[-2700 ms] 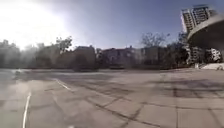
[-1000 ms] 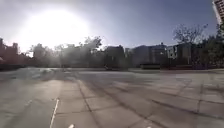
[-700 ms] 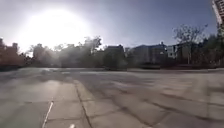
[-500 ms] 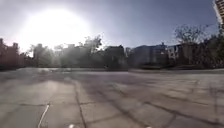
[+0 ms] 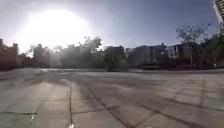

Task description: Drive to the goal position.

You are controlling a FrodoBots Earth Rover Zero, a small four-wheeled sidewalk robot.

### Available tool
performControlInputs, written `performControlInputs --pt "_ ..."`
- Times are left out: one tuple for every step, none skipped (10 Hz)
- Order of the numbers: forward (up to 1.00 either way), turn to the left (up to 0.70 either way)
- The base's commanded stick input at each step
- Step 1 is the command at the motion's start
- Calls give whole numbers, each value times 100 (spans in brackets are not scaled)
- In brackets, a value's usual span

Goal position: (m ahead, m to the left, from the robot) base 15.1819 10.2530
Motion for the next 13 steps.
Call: performControlInputs --pt "70 0" --pt "70 0" --pt "70 0" --pt "70 0" --pt "70 0" --pt "70 0" --pt "70 0" --pt "70 0" --pt "70 0" --pt "70 0" --pt "70 0" --pt "70 0" --pt "70 0"
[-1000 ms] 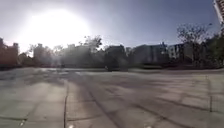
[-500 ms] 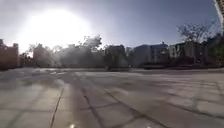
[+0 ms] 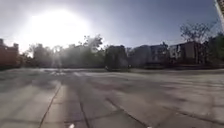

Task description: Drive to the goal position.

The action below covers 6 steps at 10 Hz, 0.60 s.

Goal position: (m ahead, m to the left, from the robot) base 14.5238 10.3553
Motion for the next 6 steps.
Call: performControlInputs --pt "70 0" --pt "70 0" --pt "70 0" --pt "70 0" --pt "70 0" --pt "70 0"
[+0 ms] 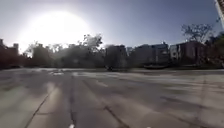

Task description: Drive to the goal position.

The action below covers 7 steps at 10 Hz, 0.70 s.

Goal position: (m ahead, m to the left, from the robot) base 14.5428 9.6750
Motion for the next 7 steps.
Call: performControlInputs --pt "70 2" --pt "70 27" --pt "70 35" --pt "70 35" --pt "70 35" --pt "70 8" --pt "70 0"
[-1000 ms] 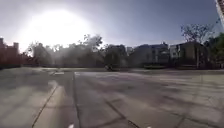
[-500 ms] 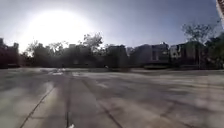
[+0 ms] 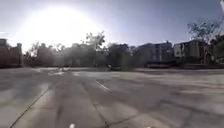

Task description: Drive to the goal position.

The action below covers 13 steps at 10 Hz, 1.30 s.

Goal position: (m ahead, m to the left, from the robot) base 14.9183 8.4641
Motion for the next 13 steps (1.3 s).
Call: performControlInputs --pt "70 0" --pt "70 0" --pt "70 0" --pt "70 0" --pt "70 0" --pt "70 0" --pt "70 0" --pt "70 0" --pt "70 0" --pt "70 3" --pt "70 23" --pt "70 34" --pt "70 35"
